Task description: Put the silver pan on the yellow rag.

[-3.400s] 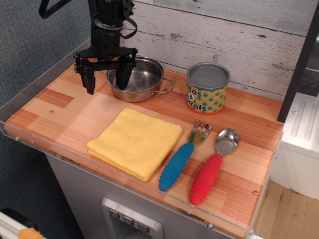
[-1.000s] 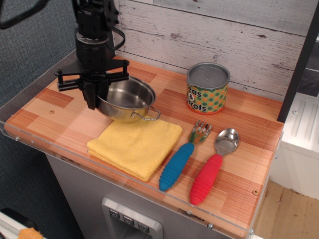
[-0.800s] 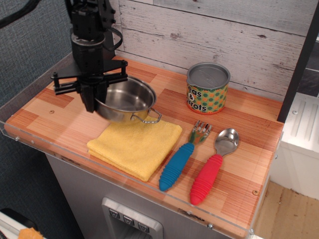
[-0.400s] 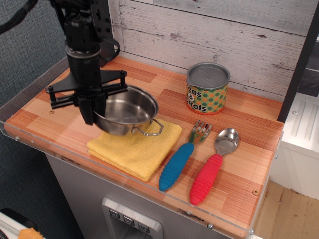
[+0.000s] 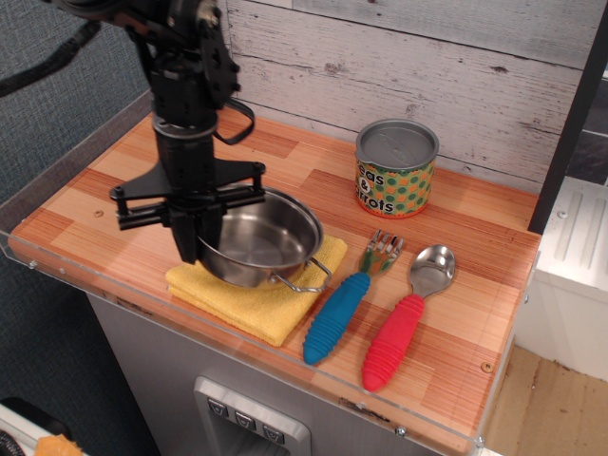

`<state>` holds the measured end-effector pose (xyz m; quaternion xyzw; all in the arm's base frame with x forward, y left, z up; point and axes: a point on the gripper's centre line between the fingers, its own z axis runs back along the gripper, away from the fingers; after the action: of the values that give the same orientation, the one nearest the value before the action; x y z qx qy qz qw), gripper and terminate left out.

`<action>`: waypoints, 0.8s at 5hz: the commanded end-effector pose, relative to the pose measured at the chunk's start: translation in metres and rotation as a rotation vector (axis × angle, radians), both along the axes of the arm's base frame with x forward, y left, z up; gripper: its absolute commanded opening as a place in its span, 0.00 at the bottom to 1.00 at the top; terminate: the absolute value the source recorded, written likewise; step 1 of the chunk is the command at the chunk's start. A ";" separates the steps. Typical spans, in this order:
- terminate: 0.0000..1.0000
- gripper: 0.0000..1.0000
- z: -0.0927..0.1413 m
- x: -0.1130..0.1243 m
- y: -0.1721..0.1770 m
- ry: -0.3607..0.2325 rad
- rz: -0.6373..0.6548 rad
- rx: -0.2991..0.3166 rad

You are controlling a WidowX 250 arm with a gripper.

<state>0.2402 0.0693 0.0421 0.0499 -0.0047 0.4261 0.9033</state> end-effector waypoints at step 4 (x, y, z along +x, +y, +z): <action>0.00 1.00 0.001 -0.004 0.008 0.052 -0.033 -0.021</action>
<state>0.2282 0.0718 0.0309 0.0550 0.0541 0.4053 0.9109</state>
